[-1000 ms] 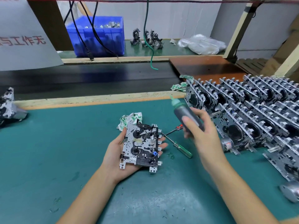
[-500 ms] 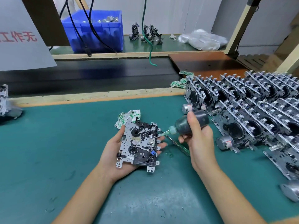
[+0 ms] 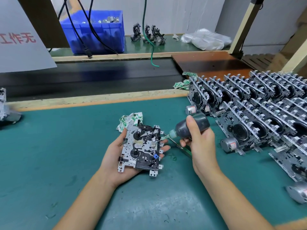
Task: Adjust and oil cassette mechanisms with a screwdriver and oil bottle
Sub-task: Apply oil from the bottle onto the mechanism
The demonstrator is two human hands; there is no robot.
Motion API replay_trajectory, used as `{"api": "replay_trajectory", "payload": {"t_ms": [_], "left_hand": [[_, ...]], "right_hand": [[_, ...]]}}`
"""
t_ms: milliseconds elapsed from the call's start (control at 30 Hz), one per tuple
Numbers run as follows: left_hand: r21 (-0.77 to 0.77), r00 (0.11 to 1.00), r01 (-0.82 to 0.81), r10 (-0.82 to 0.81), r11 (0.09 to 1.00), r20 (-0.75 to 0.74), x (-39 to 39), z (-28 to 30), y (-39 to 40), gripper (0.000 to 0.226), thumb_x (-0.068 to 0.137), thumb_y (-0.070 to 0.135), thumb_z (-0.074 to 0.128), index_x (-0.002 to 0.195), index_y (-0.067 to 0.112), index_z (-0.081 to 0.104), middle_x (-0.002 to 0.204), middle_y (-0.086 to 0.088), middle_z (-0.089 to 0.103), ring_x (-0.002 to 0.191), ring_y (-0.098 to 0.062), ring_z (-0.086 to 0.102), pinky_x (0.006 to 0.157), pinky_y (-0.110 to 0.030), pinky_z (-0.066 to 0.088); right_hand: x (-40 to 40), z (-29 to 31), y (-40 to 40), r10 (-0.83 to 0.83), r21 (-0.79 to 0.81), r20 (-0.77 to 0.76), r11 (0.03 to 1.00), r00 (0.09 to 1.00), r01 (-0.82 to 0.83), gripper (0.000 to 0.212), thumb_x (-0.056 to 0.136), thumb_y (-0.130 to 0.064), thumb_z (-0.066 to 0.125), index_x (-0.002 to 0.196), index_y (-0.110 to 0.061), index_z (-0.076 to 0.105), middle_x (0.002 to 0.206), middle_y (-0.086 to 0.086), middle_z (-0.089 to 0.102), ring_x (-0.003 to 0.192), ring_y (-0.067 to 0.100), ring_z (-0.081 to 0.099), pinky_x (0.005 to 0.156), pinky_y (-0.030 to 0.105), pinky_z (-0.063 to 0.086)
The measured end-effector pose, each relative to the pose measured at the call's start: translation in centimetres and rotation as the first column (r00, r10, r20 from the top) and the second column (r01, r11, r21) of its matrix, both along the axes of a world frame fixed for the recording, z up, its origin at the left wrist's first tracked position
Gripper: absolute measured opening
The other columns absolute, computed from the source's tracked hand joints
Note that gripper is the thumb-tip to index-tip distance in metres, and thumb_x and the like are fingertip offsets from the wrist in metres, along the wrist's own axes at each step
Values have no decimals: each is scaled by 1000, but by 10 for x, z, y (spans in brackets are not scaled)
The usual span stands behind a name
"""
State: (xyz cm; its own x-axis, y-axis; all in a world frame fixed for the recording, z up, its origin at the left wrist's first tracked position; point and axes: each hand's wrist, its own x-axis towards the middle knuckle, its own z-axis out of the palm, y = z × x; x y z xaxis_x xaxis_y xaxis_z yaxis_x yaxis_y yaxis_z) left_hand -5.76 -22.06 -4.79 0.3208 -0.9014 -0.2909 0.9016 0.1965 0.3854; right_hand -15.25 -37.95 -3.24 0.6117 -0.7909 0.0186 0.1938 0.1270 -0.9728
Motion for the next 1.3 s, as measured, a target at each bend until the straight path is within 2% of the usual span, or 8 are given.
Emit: {"api": "replay_trajectory", "payload": {"t_ms": [500, 667, 767, 900, 1000, 1100, 1200, 1300], "left_hand": [[0, 1000, 3, -3, 1000, -1, 2, -4, 0, 70, 93, 53, 38, 126, -6, 55, 135, -36, 44, 123, -51, 46, 101, -59, 39], [17, 999, -3, 3, 1000, 35, 2, -4, 0, 70, 92, 53, 37, 123, -6, 58, 134, -36, 46, 122, -51, 47, 101, -59, 38], [38, 998, -13, 10, 999, 59, 2, -4, 0, 72, 92, 54, 36, 123, -7, 58, 134, -36, 45, 121, -50, 48, 100, -59, 39], [61, 997, -26, 21, 998, 77, 2, -5, -1, 75, 93, 57, 32, 122, -7, 58, 133, -36, 46, 121, -49, 49, 99, -59, 39], [66, 995, -24, 18, 998, 101, 1, -3, -1, 74, 92, 57, 34, 123, -6, 58, 133, -36, 46, 121, -49, 49, 99, -59, 40], [70, 991, -27, 17, 997, 136, -1, -2, -2, 74, 90, 56, 36, 123, -6, 58, 133, -35, 47, 121, -48, 50, 99, -59, 40], [68, 987, -25, 14, 997, 158, -2, -1, -1, 77, 89, 59, 35, 122, -7, 59, 133, -35, 47, 121, -48, 50, 98, -61, 40], [55, 987, -22, 13, 998, 158, -3, -1, -1, 89, 87, 70, 30, 122, -7, 58, 134, -34, 46, 122, -47, 49, 97, -59, 43]], "right_hand": [[0, 0, 1, 29, -2, 38, 1000, 999, -29, 23, 90, -25, 59, 77, -7, 53, 55, -1, 54, 42, 10, 43, 41, 21, 36], [-3, 6, -2, -9, 88, 83, 996, 996, 2, 35, 69, -38, 68, 86, -9, 57, 64, -4, 65, 50, 8, 58, 46, 19, 48], [-5, 5, -16, -61, 114, 67, 992, 996, 53, 28, 77, -27, 72, 93, -10, 56, 75, 1, 67, 58, 12, 65, 55, 20, 54], [-5, -1, -30, -111, -110, -122, 989, 986, 98, 32, 78, -20, 74, 88, -23, 45, 71, -3, 60, 55, -1, 54, 59, 14, 43], [-8, -2, -36, -103, -255, -236, 966, 966, 41, 35, 77, -16, 76, 99, -26, 50, 94, -2, 68, 86, 10, 63, 81, 23, 47], [-10, -3, -36, -198, -491, -389, 871, 900, -21, 39, 73, -19, 79, 106, -15, 58, 103, 3, 67, 99, 22, 60, 90, 37, 46], [-10, -3, -31, -176, -496, -422, 866, 890, -64, 43, 75, -19, 78, 111, -18, 56, 106, -1, 64, 105, 23, 58, 94, 40, 43], [-14, 6, -22, -311, -601, -225, 790, 923, 120, 47, 77, -15, 76, 114, -19, 49, 105, -3, 51, 98, 18, 52, 89, 36, 42]]}}
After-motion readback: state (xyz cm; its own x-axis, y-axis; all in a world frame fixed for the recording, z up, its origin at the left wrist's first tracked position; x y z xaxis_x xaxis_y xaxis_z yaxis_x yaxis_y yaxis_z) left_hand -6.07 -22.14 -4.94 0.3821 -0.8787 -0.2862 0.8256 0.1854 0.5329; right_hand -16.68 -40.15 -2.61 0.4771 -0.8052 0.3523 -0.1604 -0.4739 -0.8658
